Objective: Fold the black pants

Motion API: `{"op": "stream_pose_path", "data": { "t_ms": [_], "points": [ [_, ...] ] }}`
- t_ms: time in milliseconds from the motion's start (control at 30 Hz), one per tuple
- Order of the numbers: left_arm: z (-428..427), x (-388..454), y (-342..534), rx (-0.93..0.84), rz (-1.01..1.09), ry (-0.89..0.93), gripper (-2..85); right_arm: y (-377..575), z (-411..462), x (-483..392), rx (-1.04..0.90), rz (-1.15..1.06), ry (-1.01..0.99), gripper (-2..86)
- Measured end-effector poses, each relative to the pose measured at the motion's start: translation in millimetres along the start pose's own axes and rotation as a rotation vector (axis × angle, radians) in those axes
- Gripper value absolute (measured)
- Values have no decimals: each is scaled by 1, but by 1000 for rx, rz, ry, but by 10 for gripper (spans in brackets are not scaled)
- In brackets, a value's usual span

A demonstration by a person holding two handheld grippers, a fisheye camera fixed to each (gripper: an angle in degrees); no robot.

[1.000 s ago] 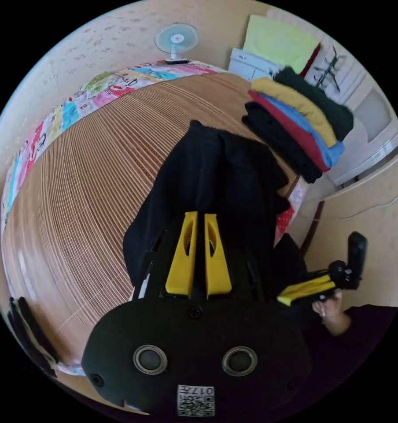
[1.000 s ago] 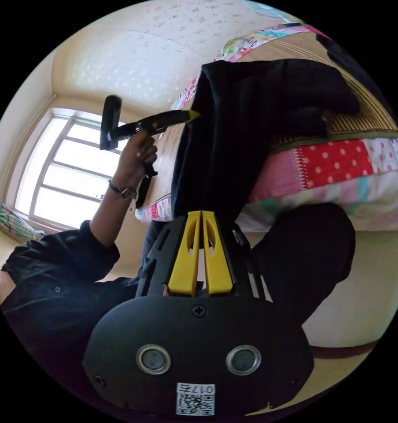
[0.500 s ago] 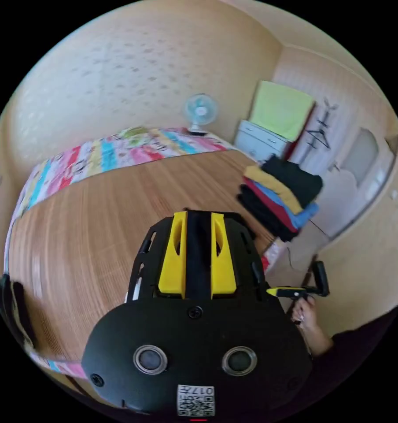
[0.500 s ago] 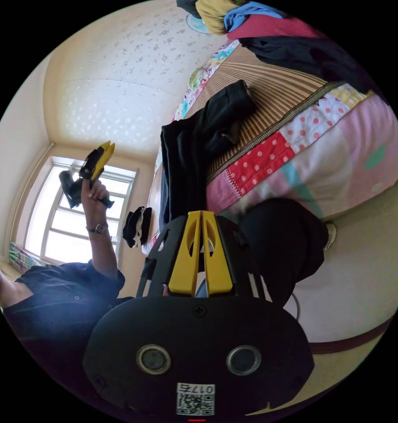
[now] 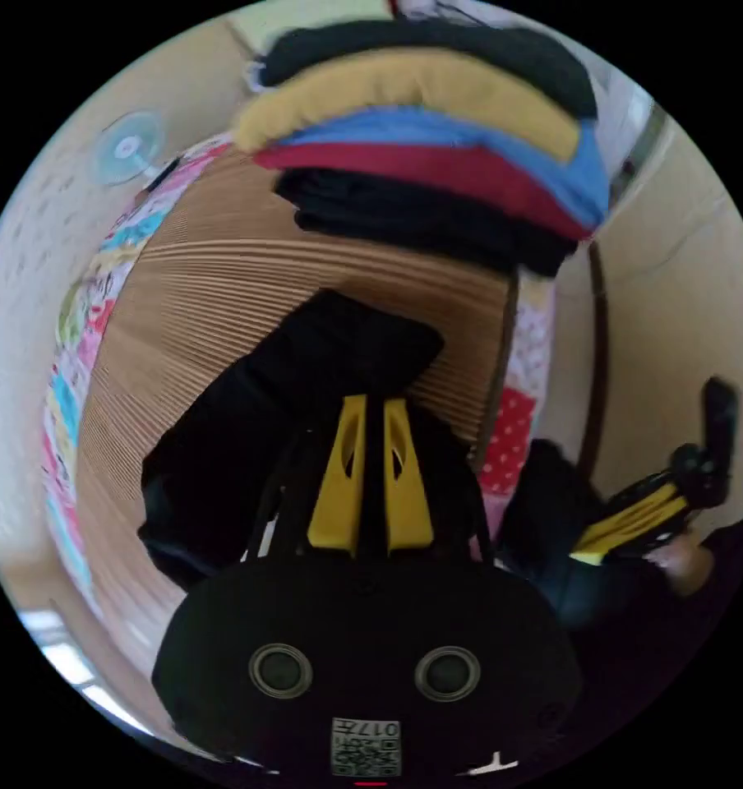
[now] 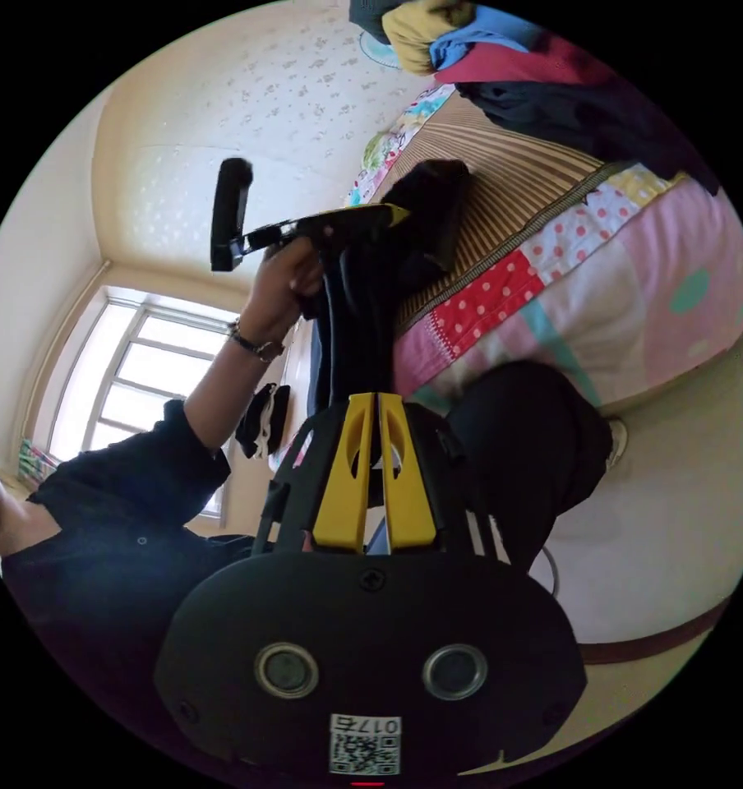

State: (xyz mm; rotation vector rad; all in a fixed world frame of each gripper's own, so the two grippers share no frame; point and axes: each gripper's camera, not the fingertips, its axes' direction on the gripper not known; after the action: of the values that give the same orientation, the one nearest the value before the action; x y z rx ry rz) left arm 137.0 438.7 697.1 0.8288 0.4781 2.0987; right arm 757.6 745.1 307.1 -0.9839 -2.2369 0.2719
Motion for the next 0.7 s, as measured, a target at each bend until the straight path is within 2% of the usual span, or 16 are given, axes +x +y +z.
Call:
{"op": "stream_pose_path", "data": {
  "t_ms": [100,167,267,400,467,600,633,667,700],
  "points": [
    [-83,-43,58,243,-210,204,18,28,7,-8,105,-35,-63,151],
    [-136,-56,102,389,-248,274,15,45,26,-24,140,-141,-31,195],
    [-222,-51,175,620,-239,314,12,56,73,-38,82,-184,79,245],
    [-332,-10,255,834,-176,197,10,74,113,-69,144,-241,78,237],
    [-372,7,286,891,-151,133,10,84,110,-115,274,-375,-45,234],
    [-455,35,364,1053,-126,34,9,88,91,-194,449,-496,-119,213],
    [-478,40,387,1099,-129,4,10,88,85,-219,464,-545,-175,188],
    [-490,42,398,1123,-127,-9,10,85,86,-251,391,-639,-273,104],
    [-513,46,418,1158,-114,-27,10,85,86,-268,345,-696,-348,61]
  ]
}}
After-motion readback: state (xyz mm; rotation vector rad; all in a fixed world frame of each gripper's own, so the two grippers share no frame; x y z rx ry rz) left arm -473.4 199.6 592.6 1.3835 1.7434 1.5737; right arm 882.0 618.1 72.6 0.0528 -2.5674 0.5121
